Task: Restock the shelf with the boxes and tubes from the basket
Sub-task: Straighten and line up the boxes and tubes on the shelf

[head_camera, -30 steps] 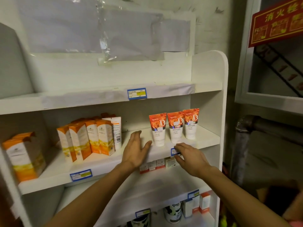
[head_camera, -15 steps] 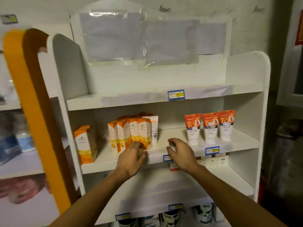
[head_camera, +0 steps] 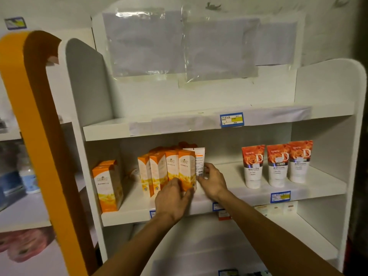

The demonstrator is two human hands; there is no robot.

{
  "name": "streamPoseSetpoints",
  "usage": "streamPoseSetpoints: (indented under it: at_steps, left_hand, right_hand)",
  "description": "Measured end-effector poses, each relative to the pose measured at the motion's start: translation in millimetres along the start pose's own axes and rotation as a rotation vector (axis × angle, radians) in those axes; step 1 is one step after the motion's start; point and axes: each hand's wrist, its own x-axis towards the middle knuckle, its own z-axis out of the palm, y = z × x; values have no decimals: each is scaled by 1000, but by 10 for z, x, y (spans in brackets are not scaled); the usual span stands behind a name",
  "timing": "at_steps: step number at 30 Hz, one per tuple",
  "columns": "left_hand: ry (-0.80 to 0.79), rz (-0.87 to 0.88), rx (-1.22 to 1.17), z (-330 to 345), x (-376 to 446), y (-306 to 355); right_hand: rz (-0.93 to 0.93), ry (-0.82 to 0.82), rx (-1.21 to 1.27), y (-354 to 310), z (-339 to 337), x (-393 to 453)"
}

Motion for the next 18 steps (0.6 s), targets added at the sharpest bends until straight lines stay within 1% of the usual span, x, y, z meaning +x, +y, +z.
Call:
streamPoseSetpoints:
  at_steps: [6,9,12,18]
  left_hand:
    - [89,-60,-2,200,60,-41]
    - [121,-74,2,224,68,-36]
    - [135,-79,4,233,59,-12]
    - [126,-60,25,245,46,17]
  right_hand:
    - [-34,-25,-33,86,-34,77]
    - [-55,-12,-114,72,-97,114]
    - [-37,-20,-144,59,-144,109]
    - [-132,74,-355,122,-381,-36]
